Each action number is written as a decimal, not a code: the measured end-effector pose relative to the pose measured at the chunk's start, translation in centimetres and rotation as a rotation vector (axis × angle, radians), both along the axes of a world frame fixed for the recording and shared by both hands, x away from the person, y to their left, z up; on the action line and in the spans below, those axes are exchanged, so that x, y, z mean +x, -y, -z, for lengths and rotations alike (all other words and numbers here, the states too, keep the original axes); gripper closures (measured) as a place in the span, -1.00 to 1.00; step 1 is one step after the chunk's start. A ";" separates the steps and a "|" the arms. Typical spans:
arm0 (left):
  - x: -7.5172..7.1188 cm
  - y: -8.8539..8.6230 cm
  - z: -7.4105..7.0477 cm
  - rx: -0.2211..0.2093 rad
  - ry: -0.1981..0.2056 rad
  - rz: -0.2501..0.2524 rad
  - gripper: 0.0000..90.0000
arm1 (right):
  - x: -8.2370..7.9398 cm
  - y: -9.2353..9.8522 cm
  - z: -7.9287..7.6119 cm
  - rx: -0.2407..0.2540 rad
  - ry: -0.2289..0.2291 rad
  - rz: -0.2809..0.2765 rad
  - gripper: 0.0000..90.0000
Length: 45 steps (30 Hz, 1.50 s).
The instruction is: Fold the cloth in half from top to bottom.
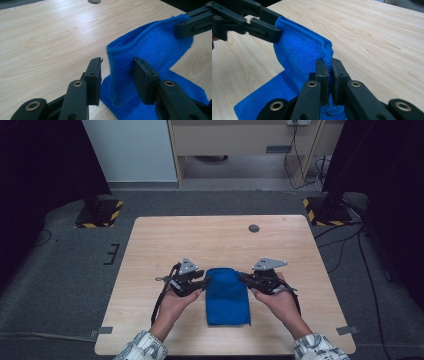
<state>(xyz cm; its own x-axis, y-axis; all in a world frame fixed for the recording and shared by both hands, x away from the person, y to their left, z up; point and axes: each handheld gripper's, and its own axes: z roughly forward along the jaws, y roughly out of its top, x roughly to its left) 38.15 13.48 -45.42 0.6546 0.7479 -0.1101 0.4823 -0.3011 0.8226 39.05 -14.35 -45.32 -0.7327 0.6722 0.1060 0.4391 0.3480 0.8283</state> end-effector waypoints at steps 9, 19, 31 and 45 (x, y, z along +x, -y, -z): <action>-1.0 -0.8 -1.0 -0.026 0.031 -0.001 0.21 | -0.6 0.4 0.4 0.006 -0.007 -0.004 0.91; -0.5 -2.2 -0.1 -0.001 0.032 -0.060 0.09 | -1.4 0.9 0.8 0.021 -0.012 -0.005 0.90; 0.4 -2.5 1.3 0.000 0.007 -0.106 -0.07 | -2.7 1.3 2.0 0.022 -0.029 -0.055 0.82; 0.1 -0.4 3.4 0.030 -0.012 -0.086 -0.17 | -4.9 1.5 3.6 -0.031 -0.033 -0.127 0.60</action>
<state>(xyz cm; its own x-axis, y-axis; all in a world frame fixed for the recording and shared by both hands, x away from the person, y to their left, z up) 38.22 13.91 -48.86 0.5869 0.8042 -0.0942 0.5172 -0.2828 0.8078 34.17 -15.86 -48.91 -0.8085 0.5778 0.1122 0.4169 0.4276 0.8021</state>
